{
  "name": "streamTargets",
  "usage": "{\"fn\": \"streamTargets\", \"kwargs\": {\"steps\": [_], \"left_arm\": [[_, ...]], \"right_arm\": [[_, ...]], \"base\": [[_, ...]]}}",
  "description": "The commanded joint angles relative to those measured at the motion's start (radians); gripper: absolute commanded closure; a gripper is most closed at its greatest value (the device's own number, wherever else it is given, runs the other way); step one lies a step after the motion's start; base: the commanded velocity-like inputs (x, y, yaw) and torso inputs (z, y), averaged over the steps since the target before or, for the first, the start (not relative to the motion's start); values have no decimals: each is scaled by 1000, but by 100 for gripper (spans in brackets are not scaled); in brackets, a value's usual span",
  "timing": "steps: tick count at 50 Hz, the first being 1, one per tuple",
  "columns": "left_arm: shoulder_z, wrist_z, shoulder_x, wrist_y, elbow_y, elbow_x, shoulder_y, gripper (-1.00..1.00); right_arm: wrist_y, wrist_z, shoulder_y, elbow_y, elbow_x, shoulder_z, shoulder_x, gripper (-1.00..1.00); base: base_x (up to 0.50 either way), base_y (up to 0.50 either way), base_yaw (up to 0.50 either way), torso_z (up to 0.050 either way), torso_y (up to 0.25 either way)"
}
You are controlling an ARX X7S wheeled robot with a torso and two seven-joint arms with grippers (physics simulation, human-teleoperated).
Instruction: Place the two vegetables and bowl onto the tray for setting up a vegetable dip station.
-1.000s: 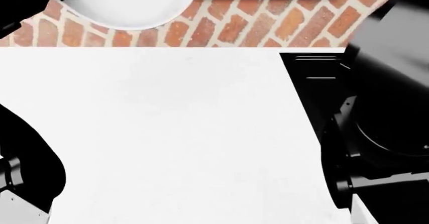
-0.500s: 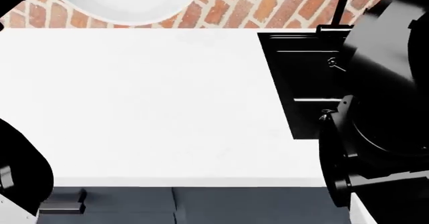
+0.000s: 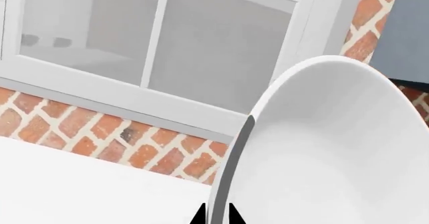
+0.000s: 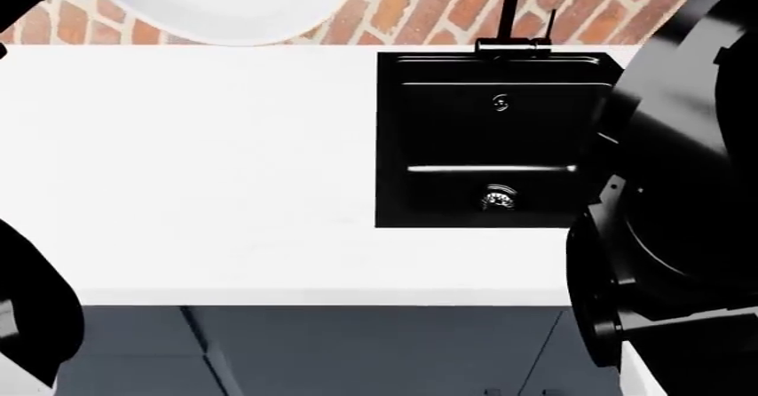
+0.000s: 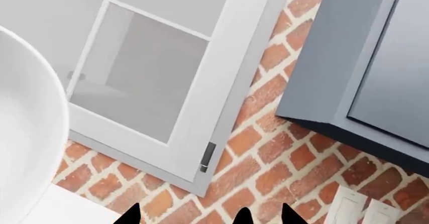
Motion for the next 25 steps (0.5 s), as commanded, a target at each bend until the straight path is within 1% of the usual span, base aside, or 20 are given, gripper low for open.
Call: {"fn": "streamTargets", "kwargs": {"steps": [1, 25], "left_arm": [[17, 0, -9, 22, 4, -15, 0, 100], [44, 7, -34, 58, 8, -24, 2, 100]], "right_arm": [[2, 2, -6, -7, 8, -1, 3, -100], [8, -3, -1, -3, -6, -5, 5, -100]], "base": [[1, -500, 0, 0, 0], [1, -500, 0, 0, 0]]}}
